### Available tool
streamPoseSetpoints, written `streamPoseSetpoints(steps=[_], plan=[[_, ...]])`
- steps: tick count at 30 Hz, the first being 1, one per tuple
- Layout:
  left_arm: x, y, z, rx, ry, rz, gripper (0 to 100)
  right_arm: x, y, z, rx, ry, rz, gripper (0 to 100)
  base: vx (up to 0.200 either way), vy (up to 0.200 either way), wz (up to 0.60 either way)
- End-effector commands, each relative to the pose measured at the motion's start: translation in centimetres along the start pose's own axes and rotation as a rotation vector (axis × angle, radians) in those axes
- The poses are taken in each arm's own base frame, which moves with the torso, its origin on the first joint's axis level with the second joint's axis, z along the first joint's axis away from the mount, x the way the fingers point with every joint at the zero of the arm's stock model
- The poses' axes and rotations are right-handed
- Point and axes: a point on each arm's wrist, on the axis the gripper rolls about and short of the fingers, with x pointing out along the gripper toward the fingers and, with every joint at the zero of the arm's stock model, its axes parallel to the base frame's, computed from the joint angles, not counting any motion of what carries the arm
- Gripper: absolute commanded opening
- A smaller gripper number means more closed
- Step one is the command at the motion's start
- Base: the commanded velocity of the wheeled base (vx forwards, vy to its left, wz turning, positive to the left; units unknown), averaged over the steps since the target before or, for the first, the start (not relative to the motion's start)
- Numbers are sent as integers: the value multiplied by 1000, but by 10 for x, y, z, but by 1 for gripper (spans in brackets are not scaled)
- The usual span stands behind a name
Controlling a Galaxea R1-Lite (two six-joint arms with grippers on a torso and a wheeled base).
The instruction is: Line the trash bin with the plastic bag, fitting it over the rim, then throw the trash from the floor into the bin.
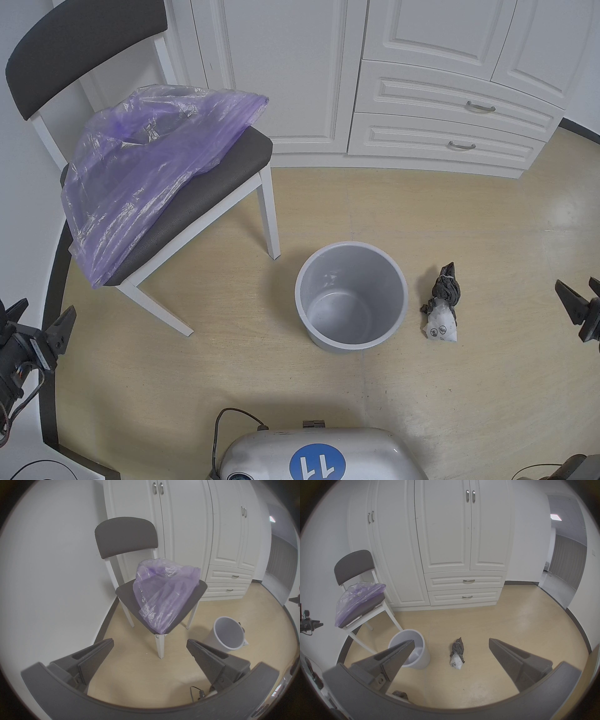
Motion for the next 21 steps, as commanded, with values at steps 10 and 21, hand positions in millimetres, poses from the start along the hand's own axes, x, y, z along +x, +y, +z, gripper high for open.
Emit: streamPoseSetpoints(steps=[10,21], plan=[[51,-50,-14,133,150,23,100,37,44,-7,-21,58,3,100,0,0,0],[96,-57,-4,201,197,166,100,39,45,-4,-16,51,13,100,0,0,0]])
